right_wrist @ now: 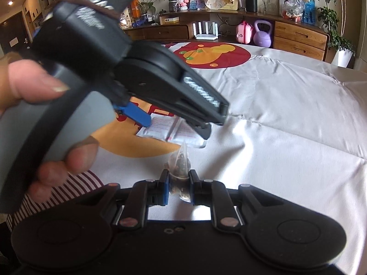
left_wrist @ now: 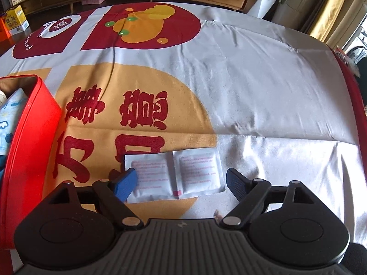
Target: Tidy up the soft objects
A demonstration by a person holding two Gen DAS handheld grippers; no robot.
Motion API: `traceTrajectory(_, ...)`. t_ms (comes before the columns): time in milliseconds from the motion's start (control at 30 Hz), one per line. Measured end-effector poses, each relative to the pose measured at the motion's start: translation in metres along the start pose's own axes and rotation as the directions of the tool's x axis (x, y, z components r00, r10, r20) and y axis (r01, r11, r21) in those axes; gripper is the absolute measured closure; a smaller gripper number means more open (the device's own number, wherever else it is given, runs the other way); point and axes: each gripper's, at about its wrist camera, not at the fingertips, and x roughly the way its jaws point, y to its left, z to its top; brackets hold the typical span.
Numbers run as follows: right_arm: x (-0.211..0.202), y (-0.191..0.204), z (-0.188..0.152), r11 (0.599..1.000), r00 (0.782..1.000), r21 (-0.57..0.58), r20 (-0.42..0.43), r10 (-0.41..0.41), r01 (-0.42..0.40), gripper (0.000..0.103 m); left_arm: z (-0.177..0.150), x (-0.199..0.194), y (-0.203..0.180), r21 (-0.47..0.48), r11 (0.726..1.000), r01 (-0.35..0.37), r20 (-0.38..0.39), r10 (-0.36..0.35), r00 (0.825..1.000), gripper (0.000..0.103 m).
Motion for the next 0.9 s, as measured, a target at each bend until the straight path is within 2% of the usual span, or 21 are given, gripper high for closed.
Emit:
traceTrajectory(100,0.002,0.001,-0.001,1.0,1.0,-0.002,-0.004,0.004,-0.004,0.087,0.001,0.005,-0.01,0.005,0.999,-0.05,-0.006,0.05,0.999,0.012)
traceTrajectory(267,0.004,-0.003,-0.001,1.0,1.0,0.002,-0.008,0.012,-0.012,0.087,0.0,0.011,-0.022,0.043,0.991,-0.13,-0.007,0.131,0.991,0.01)
traceTrajectory(400,0.005,-0.005,-0.001,1.0,1.0,0.003,-0.01,0.013,-0.013,0.087,0.0,0.01,-0.02,0.015,0.989,-0.146,0.005,0.146,0.989,0.01)
traceTrajectory(600,0.007,-0.004,0.0,1.0,1.0,-0.001,-0.012,0.008,-0.008,0.087,-0.003,0.01,-0.02,0.027,0.989,-0.145,0.026,0.144,0.989,0.012)
traceTrajectory(633,0.007,-0.003,0.0,1.0,1.0,-0.002,-0.013,0.007,-0.007,0.087,-0.003,0.009,-0.019,0.029,0.989,-0.143,0.035,0.142,0.989,0.014)
traceTrajectory(700,0.008,-0.003,0.0,1.0,1.0,-0.003,-0.014,0.005,-0.005,0.087,-0.005,0.005,-0.019,0.039,0.989,-0.141,0.057,0.139,0.989,0.032)
traceTrajectory(733,0.008,-0.002,0.0,1.0,1.0,-0.003,-0.015,0.003,-0.003,0.087,-0.005,0.003,-0.018,0.041,0.989,-0.142,0.064,0.139,0.988,0.037)
traceTrajectory(800,0.008,-0.001,0.0,1.0,1.0,-0.007,-0.017,-0.001,0.001,0.087,-0.004,0.0,-0.015,0.037,0.989,-0.144,0.068,0.141,0.988,0.06)
traceTrajectory(900,0.007,0.001,0.001,1.0,1.0,-0.01,-0.016,-0.008,0.008,0.087,-0.003,-0.004,-0.007,0.031,0.991,-0.132,0.068,0.13,0.989,0.074)
